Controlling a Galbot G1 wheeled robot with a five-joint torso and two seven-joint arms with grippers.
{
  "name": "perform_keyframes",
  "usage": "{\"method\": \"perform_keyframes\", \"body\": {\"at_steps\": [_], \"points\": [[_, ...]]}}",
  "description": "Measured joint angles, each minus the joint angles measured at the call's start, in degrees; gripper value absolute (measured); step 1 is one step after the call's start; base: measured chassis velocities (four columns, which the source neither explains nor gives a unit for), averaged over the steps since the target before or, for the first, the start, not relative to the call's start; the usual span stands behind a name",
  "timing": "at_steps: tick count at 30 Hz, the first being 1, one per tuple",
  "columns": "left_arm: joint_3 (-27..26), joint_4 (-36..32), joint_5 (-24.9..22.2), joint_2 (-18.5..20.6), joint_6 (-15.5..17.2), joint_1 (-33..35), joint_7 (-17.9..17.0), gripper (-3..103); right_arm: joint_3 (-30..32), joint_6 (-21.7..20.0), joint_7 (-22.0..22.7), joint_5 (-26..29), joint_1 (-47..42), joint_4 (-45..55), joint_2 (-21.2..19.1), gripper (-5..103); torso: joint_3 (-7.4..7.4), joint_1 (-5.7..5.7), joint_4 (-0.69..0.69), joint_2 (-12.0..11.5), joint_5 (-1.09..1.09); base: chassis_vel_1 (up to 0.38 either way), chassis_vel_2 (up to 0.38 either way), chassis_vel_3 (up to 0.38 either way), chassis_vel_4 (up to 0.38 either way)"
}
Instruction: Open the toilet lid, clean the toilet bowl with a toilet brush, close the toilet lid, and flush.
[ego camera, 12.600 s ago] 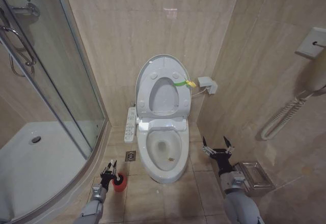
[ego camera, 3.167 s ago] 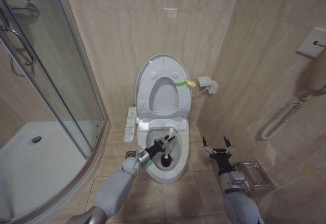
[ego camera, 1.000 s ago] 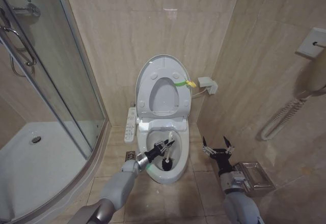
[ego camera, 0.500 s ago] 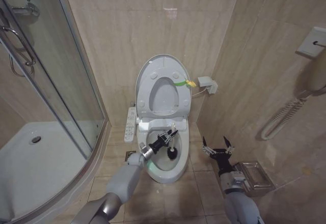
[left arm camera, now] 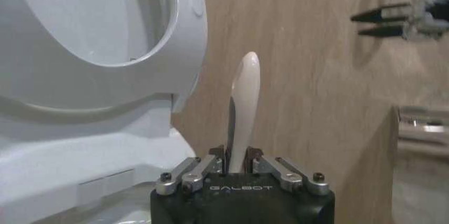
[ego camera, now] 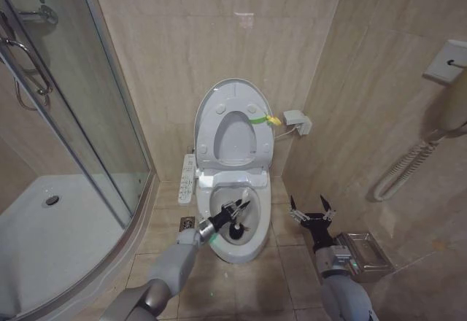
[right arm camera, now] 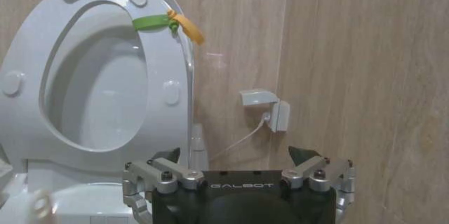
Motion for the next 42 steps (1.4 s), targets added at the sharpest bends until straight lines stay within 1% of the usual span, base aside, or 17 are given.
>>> {"method": "perform_keyframes", "body": {"at_steps": [1,2,3,7,10,12,13,14,18,21,28,30,31,34,37,41,42], "points": [[0.0,0.0,0.0,0.0,0.0,0.0,0.0,18,0.0,0.0,0.0,0.0,0.0,0.0,0.0,100,0.0,0.0,0.0,0.0,0.0,0.0,0.0,0.0,0.0],[-0.59,-0.24,2.0,0.56,-0.86,-0.18,0.0,18,0.0,0.0,0.0,0.0,0.0,0.0,0.0,100,-0.01,0.0,-0.01,0.0,0.0,0.0,0.0,0.0,0.0],[-0.77,-0.58,2.68,0.85,-1.15,-0.19,-0.09,18,0.0,0.0,0.0,0.0,0.0,0.0,0.0,100,0.0,0.0,-0.02,0.0,0.0,0.0,0.0,0.0,0.0],[-0.85,-2.33,2.67,1.01,-1.29,-0.02,-0.38,18,0.0,0.0,0.0,0.0,0.0,0.0,0.0,100,0.0,0.0,-0.03,0.0,0.0,0.0,0.0,0.0,0.0],[-0.32,-4.83,0.61,0.28,-0.46,0.47,-0.27,18,0.0,0.0,0.0,0.0,0.0,0.0,0.0,100,0.01,0.01,-0.03,-0.01,0.0,0.0,0.0,0.0,0.0],[0.29,-6.53,-2.1,-0.46,0.65,0.75,-0.07,18,0.0,0.0,0.0,0.0,0.0,0.0,0.0,100,0.01,0.01,-0.05,-0.01,-0.01,0.0,0.0,0.0,0.0],[0.29,-6.53,-2.1,-0.46,0.65,0.75,-0.07,18,0.0,0.0,0.0,0.0,0.0,0.0,0.0,100,0.01,0.01,-0.05,-0.01,-0.01,0.0,0.0,0.0,0.0],[0.7,-7.34,-3.81,-0.96,1.32,0.91,-0.01,18,0.0,0.0,0.01,0.0,0.0,0.0,0.0,100,0.0,0.01,-0.04,-0.01,0.0,0.0,0.0,0.0,0.0],[0.9,-7.04,-4.63,-1.91,1.76,0.85,0.35,18,0.0,0.0,0.0,0.0,0.0,0.0,0.0,100,0.0,0.01,-0.04,-0.01,0.0,0.0,0.0,0.0,0.0],[0.71,-3.94,-3.41,-2.49,1.63,0.59,1.37,18,0.0,0.0,0.0,0.0,0.0,0.0,0.0,100,0.0,0.01,-0.03,-0.01,0.0,0.0,0.0,0.0,0.0],[0.09,-1.83,-1.15,-1.78,0.94,1.17,1.93,18,0.0,0.0,0.0,0.0,0.0,0.0,0.0,100,-0.02,0.0,-0.03,0.0,-0.02,0.0,0.0,0.0,0.0],[-0.23,-1.44,0.54,-1.11,0.38,1.49,2.0,18,0.0,0.0,0.0,0.0,0.0,0.0,0.0,100,-0.02,0.0,-0.02,0.0,-0.01,0.0,0.0,0.0,0.0],[-0.23,-1.44,0.54,-1.11,0.38,1.49,2.0,18,0.0,0.0,0.0,0.0,0.0,0.0,0.0,100,-0.02,0.0,-0.02,0.0,-0.01,0.0,0.0,0.0,0.0],[-0.79,-1.84,4.1,-0.08,-1.09,1.51,2.3,18,0.0,0.0,0.0,0.0,0.0,0.0,0.0,100,-0.01,0.0,-0.03,0.0,-0.01,0.0,0.0,0.0,0.0],[-0.8,-2.94,3.91,0.21,-1.11,1.71,2.34,18,0.0,0.0,0.0,0.0,0.0,0.0,0.0,100,0.0,0.0,-0.03,-0.01,-0.01,0.0,0.0,0.0,0.0],[0.23,-9.18,0.93,0.42,0.41,2.8,2.67,18,0.0,0.0,0.0,0.0,0.0,0.0,0.0,100,0.01,0.0,-0.03,-0.02,-0.01,0.0,0.0,0.0,0.0],[0.23,-9.18,0.93,0.42,0.41,2.8,2.67,18,0.0,0.0,0.0,0.0,0.0,0.0,0.0,100,0.01,0.0,-0.03,-0.02,-0.01,0.0,0.0,0.0,0.0]]}}
